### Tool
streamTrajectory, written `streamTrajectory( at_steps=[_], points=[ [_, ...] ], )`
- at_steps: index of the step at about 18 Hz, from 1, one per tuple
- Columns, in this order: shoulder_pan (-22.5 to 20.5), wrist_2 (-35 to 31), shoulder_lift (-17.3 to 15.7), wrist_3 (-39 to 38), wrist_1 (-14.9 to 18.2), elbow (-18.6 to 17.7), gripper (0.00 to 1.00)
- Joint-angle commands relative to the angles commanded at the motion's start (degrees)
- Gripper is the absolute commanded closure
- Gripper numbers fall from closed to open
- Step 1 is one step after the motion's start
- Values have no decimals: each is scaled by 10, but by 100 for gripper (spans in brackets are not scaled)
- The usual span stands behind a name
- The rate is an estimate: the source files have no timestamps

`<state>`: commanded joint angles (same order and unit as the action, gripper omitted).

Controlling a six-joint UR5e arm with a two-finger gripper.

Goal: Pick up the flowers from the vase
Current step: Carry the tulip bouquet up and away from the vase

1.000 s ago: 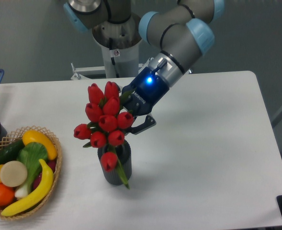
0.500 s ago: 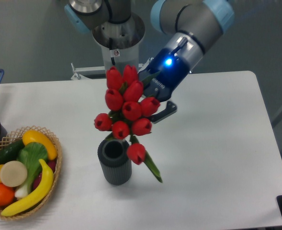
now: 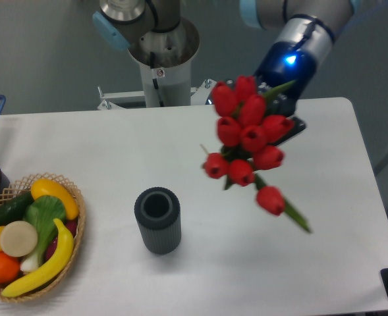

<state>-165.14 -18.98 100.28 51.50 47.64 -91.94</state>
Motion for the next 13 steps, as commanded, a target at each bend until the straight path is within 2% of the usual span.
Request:
streamTrajectory(
  at_steps=[6,13],
  points=[
    [-38,-2,28,41,0,0,63],
    [-47,-5,47,56,-1,0,63]
  ],
)
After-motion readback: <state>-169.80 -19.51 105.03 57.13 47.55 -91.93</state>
